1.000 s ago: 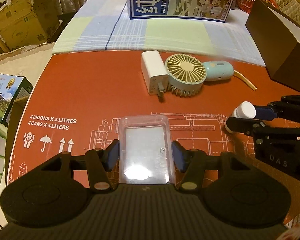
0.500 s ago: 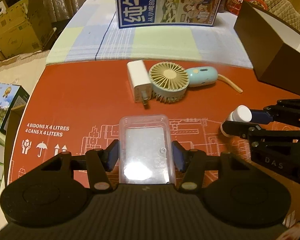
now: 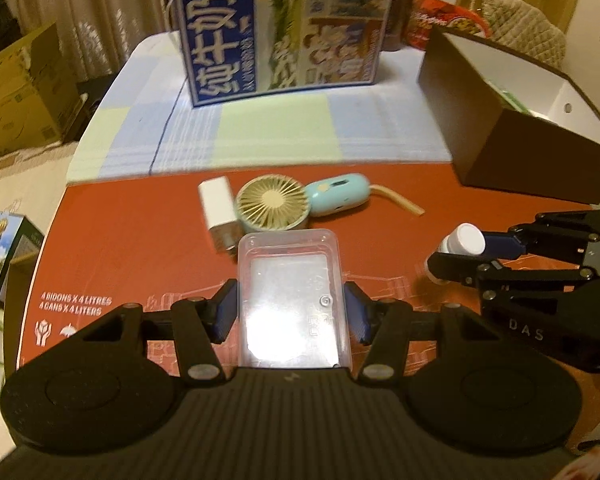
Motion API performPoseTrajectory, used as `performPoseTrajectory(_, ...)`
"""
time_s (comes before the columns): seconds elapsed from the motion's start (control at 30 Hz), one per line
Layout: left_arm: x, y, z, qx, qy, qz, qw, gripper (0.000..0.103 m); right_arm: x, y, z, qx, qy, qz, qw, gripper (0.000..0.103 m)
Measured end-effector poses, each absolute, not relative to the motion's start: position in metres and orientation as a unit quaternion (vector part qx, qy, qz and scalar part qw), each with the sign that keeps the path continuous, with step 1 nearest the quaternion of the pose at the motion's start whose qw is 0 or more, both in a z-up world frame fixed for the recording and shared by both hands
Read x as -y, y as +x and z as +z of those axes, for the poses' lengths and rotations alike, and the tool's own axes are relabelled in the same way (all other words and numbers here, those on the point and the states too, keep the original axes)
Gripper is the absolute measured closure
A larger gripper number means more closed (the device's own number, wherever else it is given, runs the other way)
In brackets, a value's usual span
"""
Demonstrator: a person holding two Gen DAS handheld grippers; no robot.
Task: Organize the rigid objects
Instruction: 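Lift the plastic case and pill bottle and carry them over the storage box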
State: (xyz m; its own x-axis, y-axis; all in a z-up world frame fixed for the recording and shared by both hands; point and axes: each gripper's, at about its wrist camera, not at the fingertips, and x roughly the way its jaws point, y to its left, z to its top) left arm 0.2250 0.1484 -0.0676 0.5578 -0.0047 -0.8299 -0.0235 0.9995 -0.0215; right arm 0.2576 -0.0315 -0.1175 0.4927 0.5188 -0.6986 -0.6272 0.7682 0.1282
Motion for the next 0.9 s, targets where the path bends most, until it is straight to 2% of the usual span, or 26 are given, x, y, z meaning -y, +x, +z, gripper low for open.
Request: performPoseTrajectory(0.9, 0.009, 0.266, -0.016, -0.41, 0.05, -0.128, 0.902, 0.051, 0.192, 0.254, -0.062, -0.345, -0.005, 0.214, 0.914, 0.079)
